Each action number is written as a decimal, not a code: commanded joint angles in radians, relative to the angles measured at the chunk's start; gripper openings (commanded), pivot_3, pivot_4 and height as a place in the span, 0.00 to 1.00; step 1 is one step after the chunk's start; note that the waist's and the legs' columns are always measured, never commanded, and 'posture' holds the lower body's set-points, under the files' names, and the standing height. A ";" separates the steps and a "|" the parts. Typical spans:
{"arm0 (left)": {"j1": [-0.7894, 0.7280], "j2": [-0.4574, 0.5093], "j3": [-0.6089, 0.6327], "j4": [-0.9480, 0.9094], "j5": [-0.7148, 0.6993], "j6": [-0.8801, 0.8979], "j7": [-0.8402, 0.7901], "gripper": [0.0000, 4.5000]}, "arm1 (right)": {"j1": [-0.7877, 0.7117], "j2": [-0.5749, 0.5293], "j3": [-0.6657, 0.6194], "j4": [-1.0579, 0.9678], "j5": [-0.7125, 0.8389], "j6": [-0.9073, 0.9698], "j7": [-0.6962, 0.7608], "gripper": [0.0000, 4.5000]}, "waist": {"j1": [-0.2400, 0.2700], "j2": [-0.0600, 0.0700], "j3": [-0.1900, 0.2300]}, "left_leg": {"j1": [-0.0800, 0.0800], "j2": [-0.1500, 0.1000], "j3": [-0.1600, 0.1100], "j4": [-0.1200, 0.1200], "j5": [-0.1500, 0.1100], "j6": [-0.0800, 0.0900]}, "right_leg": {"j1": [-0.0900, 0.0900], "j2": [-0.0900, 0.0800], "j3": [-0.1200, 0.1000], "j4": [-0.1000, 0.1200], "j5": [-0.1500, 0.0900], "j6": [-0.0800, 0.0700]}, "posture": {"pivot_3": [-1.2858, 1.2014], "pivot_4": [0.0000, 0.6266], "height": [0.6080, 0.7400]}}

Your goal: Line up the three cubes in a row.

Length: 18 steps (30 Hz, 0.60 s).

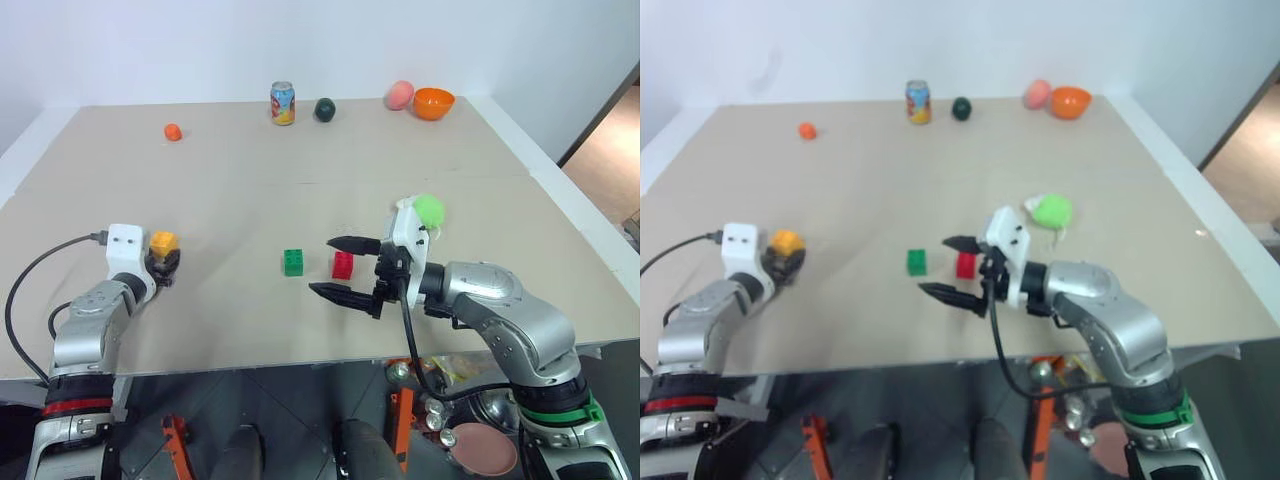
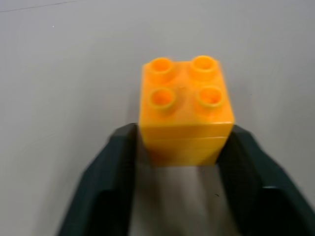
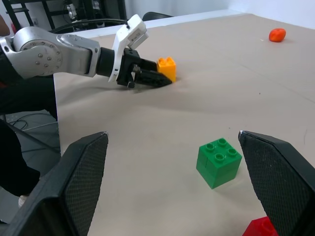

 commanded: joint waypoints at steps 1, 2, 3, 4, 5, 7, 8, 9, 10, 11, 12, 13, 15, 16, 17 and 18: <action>-0.012 0.022 0.005 0.004 0.004 -0.022 -0.021 0.29 | -0.003 -0.007 -0.028 -0.046 0.014 -0.007 -0.001 0.97 | 0.000 0.000 0.000 | 0.000 0.000 0.000 0.000 0.000 0.000 | 0.000 0.000 0.000 0.000 0.000 0.000 | 0.52 0.24 1.00; -0.013 0.024 0.001 0.003 0.004 -0.027 -0.029 0.29 | -0.001 -0.009 -0.030 -0.047 0.015 -0.007 0.000 0.97 | 0.000 0.000 0.000 | 0.000 0.000 0.000 0.000 0.000 0.000 | 0.000 0.000 0.000 0.000 0.000 0.000 | 0.52 0.24 1.00; -0.015 0.025 0.000 0.002 -0.002 -0.034 -0.044 0.29 | 0.001 -0.011 -0.031 -0.047 0.015 -0.006 0.001 0.97 | 0.000 0.000 0.000 | 0.000 0.000 0.000 0.000 0.000 0.000 | 0.000 0.000 0.000 0.000 0.000 0.000 | 0.52 0.24 1.00; -0.017 0.028 -0.005 0.001 -0.003 -0.043 -0.060 0.29 | 0.003 -0.013 -0.033 -0.048 0.016 -0.006 0.002 0.97 | 0.000 0.000 0.000 | 0.000 0.000 0.000 0.000 0.000 0.000 | 0.000 0.000 0.000 0.000 0.000 0.000 | 0.52 0.24 1.00; -0.019 0.032 -0.011 -0.003 -0.003 -0.060 -0.080 0.29 | 0.006 -0.017 -0.036 -0.048 0.017 -0.005 0.004 0.97 | 0.000 0.000 0.000 | 0.000 0.000 0.000 0.000 0.000 0.000 | 0.000 0.000 0.000 0.000 0.000 0.000 | 0.52 0.24 1.00; -0.028 0.039 -0.023 -0.015 -0.016 -0.087 -0.137 0.29 | 0.011 -0.024 -0.042 -0.046 0.019 -0.005 0.006 0.97 | 0.000 0.000 0.000 | 0.000 0.000 0.000 0.000 0.000 0.000 | 0.000 0.000 0.000 0.000 0.000 0.000 | 0.52 0.24 1.00; -0.033 0.045 -0.033 -0.023 -0.021 -0.103 -0.171 0.29 | 0.013 -0.028 -0.045 -0.045 0.020 -0.005 0.008 0.97 | 0.000 0.000 0.000 | -0.001 0.000 0.000 0.000 0.000 0.000 | 0.000 0.000 0.000 0.000 0.000 0.000 | 0.52 0.24 1.00; -0.041 0.053 -0.048 -0.032 -0.027 -0.124 -0.221 0.29 | 0.015 -0.033 -0.049 -0.043 0.021 -0.006 0.010 0.97 | 0.000 0.000 0.000 | -0.001 0.000 0.000 0.000 0.000 0.000 | 0.000 0.000 0.000 0.000 0.000 0.000 | 0.52 0.24 1.00; -0.048 0.062 -0.063 -0.039 -0.034 -0.141 -0.269 0.29 | 0.017 -0.039 -0.054 -0.040 0.023 -0.006 0.013 0.97 | 0.000 0.000 0.000 | -0.001 0.000 0.000 0.000 0.000 0.000 | -0.001 0.000 0.000 0.000 0.000 0.000 | 0.52 0.24 1.00; -0.055 0.072 -0.082 -0.047 -0.046 -0.165 -0.335 0.29 | 0.019 -0.046 -0.061 -0.038 0.028 -0.006 0.017 0.97 | 0.000 0.000 0.000 | -0.001 0.000 0.000 0.000 0.000 0.000 | -0.001 0.000 0.000 0.000 0.000 0.000 | 0.52 0.24 1.00; -0.060 0.082 -0.099 -0.055 -0.061 -0.184 -0.397 0.29 | 0.022 -0.054 -0.068 -0.038 0.033 -0.005 0.022 0.97 | 0.000 0.000 0.000 | -0.001 0.000 0.000 0.000 0.000 0.000 | -0.001 0.000 0.000 0.000 0.000 0.000 | 0.52 0.24 1.00; -0.066 0.095 -0.118 -0.066 -0.076 -0.194 -0.462 0.29 | 0.028 -0.065 -0.077 -0.039 0.039 -0.004 0.031 0.97 | 0.000 0.000 0.000 | -0.002 0.000 0.000 0.000 0.000 0.000 | -0.001 0.000 0.000 0.000 0.000 0.000 | 0.52 0.24 1.00; -0.084 0.121 -0.157 -0.070 -0.080 -0.226 -0.565 0.29 | 0.046 -0.092 -0.102 -0.042 0.062 0.004 0.057 0.97 | 0.001 0.000 0.000 | -0.002 0.000 0.001 0.000 0.000 0.000 | -0.001 0.000 0.000 -0.001 0.000 0.000 | 0.52 0.24 1.00; -0.093 0.132 -0.174 -0.062 -0.077 -0.243 -0.605 0.29 | 0.057 -0.107 -0.114 -0.045 0.076 0.007 0.071 0.97 | 0.001 0.000 0.000 | -0.002 0.000 0.001 0.000 0.000 0.000 | -0.001 0.000 0.000 -0.001 0.000 0.000 | 0.52 0.24 1.00; -0.105 0.142 -0.193 -0.048 -0.073 -0.267 -0.652 0.29 | 0.071 -0.125 -0.132 -0.049 0.094 0.008 0.091 0.97 | 0.001 0.000 0.000 | -0.002 0.000 0.001 0.000 0.000 0.000 | -0.001 0.000 0.000 -0.001 0.000 0.000 | 0.52 0.24 1.00; -0.115 0.151 -0.209 -0.032 -0.070 -0.285 -0.692 0.29 | 0.083 -0.138 -0.150 -0.053 0.113 0.011 0.107 0.97 | 0.001 0.000 0.000 | -0.002 0.000 0.001 -0.001 0.000 0.000 | -0.002 0.000 0.000 -0.001 -0.001 0.000 | 0.52 0.24 1.00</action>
